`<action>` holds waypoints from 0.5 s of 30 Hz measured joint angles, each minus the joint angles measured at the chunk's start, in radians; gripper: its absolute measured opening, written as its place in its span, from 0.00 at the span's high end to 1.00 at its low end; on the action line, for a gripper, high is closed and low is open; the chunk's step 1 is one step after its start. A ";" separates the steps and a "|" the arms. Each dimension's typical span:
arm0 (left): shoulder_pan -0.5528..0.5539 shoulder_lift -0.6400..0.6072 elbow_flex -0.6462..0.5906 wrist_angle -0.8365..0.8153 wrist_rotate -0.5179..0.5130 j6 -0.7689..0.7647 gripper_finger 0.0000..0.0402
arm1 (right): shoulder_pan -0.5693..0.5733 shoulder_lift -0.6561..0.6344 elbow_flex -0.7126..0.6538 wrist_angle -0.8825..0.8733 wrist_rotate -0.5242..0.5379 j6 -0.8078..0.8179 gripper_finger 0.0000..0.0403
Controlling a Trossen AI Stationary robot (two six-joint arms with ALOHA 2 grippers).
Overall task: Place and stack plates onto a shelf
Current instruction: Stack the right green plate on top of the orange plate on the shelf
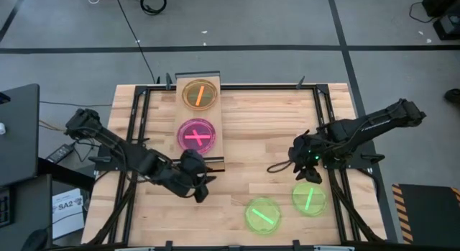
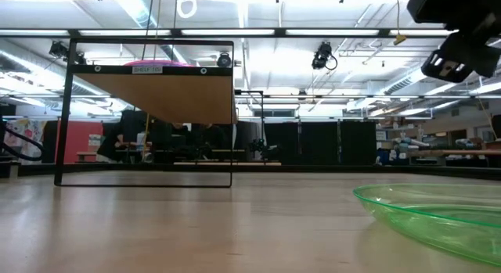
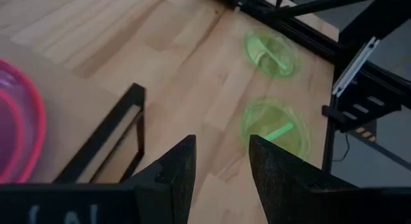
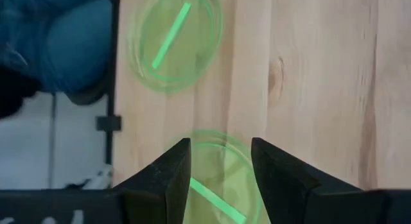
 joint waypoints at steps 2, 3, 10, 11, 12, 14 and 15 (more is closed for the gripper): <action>-0.004 0.015 0.000 0.033 0.000 0.023 0.62 | 0.023 0.020 0.000 0.000 0.018 -0.018 0.58; -0.005 0.020 0.000 0.050 0.000 0.034 0.62 | 0.034 0.031 0.000 -0.003 0.030 -0.028 0.58; -0.005 0.026 0.000 0.157 0.000 0.121 0.62 | 0.101 0.120 0.000 -0.015 0.070 -0.071 0.58; -0.005 0.026 0.000 0.166 0.000 0.133 0.62 | 0.108 0.135 0.000 -0.019 0.071 -0.072 0.58; -0.005 0.026 0.000 0.176 0.001 0.141 0.62 | 0.115 0.148 0.000 -0.018 0.072 -0.075 0.58; -0.005 0.026 0.000 0.187 0.001 0.158 0.62 | 0.129 0.178 0.000 -0.020 0.075 -0.092 0.58; -0.005 0.026 0.000 0.192 0.001 0.161 0.62 | 0.135 0.192 0.000 -0.020 0.081 -0.100 0.58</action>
